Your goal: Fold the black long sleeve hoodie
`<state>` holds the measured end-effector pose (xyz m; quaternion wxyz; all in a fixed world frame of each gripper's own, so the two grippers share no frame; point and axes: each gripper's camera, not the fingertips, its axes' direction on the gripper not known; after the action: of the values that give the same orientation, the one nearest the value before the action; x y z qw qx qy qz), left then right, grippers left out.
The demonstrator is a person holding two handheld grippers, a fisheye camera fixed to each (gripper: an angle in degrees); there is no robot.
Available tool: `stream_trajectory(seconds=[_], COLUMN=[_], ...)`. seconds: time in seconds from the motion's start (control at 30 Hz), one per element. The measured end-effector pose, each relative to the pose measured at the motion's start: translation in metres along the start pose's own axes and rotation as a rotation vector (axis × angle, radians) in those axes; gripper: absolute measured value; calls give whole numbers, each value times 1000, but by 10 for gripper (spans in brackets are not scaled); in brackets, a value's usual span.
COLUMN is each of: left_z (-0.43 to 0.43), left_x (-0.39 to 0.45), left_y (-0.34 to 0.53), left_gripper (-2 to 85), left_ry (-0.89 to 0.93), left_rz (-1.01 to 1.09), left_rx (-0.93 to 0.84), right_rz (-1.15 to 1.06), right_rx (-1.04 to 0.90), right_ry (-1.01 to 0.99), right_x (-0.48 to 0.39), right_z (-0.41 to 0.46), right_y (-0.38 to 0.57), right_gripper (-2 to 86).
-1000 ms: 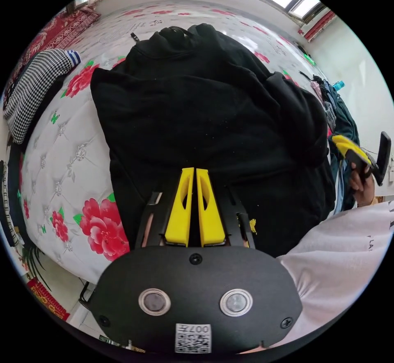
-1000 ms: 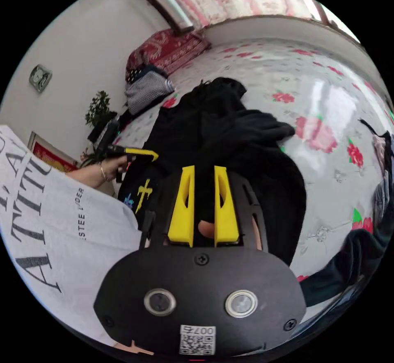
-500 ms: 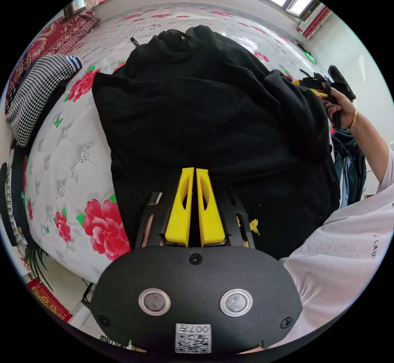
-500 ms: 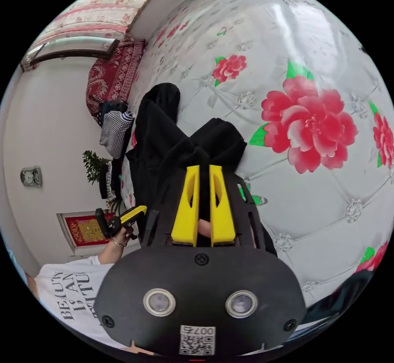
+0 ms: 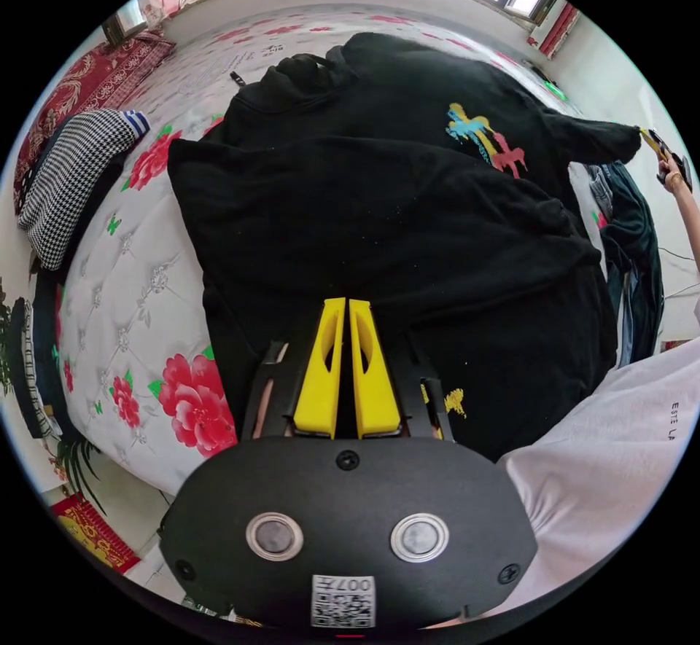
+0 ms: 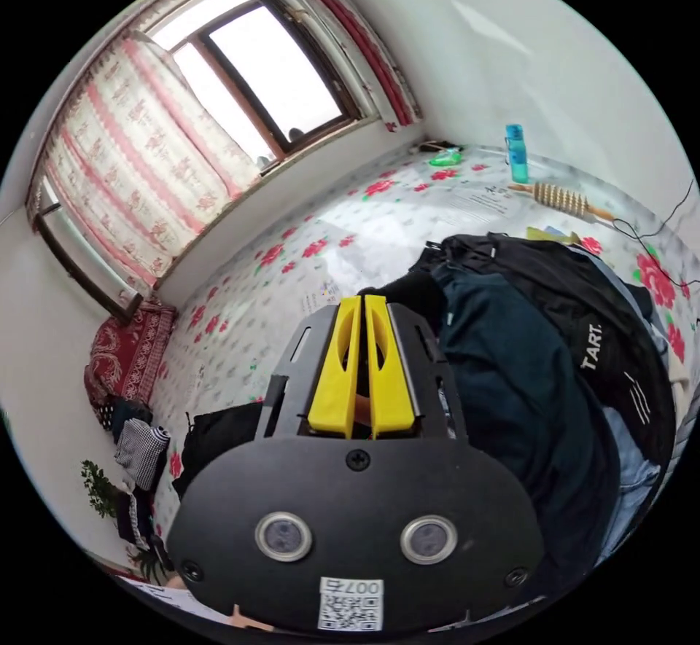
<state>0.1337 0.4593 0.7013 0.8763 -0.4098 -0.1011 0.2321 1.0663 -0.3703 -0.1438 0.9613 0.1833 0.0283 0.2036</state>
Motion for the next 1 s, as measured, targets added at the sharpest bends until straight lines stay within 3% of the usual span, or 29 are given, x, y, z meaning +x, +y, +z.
stream_trajectory(seconds=[0.2,0.47,0.77,1.0], left_z=[-11,-31,-44,-60], left_x=[0,5,-6,-2], left_y=[-11,-15,-30,-46], left_gripper=[-10,-9,-9,-10], left_ry=[1,-11,123,120], left_rz=[-10,8,-83,-73], left_rx=[-37,-42,-25,-31], right_rz=[94,65,283,335], right_rx=[-113,-96,-251,-174], right_ry=[42,20,-171,-224], right_x=[36,64,140,148], right_z=[50,51,90,101], right_y=[31,51,113,109], right_gripper=[14,79,75,21])
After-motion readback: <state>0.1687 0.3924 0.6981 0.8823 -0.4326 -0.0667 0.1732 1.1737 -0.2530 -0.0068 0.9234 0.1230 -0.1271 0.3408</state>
